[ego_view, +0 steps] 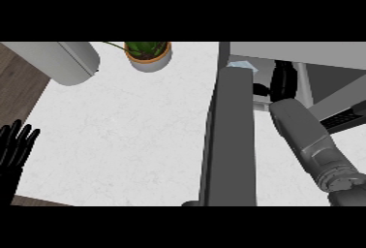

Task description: Pick up the milk, place it into the microwave and close the microwave

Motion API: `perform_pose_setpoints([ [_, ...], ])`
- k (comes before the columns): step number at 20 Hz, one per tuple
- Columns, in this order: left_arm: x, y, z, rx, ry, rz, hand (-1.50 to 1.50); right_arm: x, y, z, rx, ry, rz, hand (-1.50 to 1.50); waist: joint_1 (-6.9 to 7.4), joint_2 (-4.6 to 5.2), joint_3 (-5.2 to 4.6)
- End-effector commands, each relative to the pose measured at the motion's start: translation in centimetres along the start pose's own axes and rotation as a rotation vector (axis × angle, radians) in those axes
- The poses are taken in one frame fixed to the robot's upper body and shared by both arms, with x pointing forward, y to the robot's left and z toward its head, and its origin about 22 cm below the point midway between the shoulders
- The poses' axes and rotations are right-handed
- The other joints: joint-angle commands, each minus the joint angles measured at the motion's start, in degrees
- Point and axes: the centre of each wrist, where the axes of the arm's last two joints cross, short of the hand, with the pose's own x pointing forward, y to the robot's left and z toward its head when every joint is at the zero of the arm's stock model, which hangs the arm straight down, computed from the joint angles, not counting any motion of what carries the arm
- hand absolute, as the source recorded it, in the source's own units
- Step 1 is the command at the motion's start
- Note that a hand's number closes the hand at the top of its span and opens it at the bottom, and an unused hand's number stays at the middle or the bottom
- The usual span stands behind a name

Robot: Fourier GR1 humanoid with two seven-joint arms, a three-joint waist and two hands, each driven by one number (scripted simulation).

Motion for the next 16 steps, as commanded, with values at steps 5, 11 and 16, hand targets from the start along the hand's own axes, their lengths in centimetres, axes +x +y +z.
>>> perform_pose_setpoints([
  [5,-0.9,-0.9,0.3,-0.009,-0.003,0.009,-1.50,1.1,0.8,0.2,0.014,-0.010,-0.025,-1.50,-0.90,-0.62,-0.02],
  [11,-0.3,1.1,0.9,0.023,-0.003,-0.009,-1.50,-0.1,0.8,1.2,0.049,-0.022,-0.049,-1.50,-2.32,-1.23,-0.04],
  [16,-0.4,0.2,1.3,0.018,-0.028,-0.025,-1.50,-1.7,-0.1,1.4,0.052,0.004,-0.084,-1.50,-2.96,-1.50,-0.05],
])
